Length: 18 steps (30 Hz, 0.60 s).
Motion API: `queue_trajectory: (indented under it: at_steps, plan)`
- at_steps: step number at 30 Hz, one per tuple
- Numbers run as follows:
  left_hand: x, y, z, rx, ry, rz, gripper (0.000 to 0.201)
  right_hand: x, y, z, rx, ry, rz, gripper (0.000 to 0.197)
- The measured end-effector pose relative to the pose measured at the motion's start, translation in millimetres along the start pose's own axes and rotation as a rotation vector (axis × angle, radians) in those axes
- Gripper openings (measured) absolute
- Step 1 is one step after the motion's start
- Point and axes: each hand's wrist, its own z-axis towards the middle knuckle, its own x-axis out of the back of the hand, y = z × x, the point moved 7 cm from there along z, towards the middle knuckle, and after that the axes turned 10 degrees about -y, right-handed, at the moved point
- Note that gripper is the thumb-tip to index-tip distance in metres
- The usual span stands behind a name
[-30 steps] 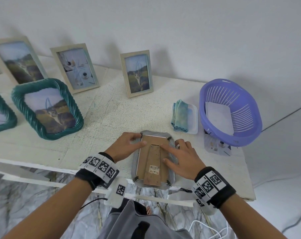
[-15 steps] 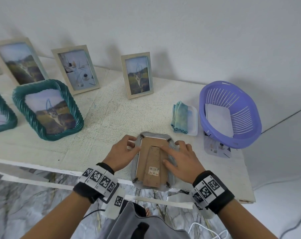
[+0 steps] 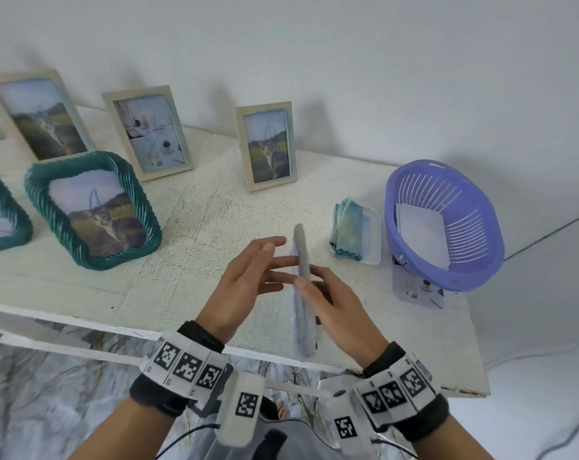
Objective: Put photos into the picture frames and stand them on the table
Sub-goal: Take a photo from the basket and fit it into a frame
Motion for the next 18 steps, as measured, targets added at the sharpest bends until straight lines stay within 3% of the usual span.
queue_trajectory:
  at_steps: [3,5,10,14,18]
  plan:
    - [1,-12,6,-0.055,-0.088,0.243,0.027,11,7,-1,-0.001,0.015,0.159,0.029]
    - [16,-33,11,-0.052,-0.038,0.536,0.025,22,17,0,-0.006,0.081,0.138,0.022]
    - [46,-82,10,0.001,-0.052,0.943,0.065,41,60,12,-0.102,0.159,-0.199,0.023]
    - [48,-99,4,-0.043,-0.118,1.115,0.069,47,65,18,-0.141,0.159,-0.523,0.019]
    - [49,-104,6,-0.065,-0.124,1.206,0.067,40,65,30,-0.164,0.062,-0.741,0.027]
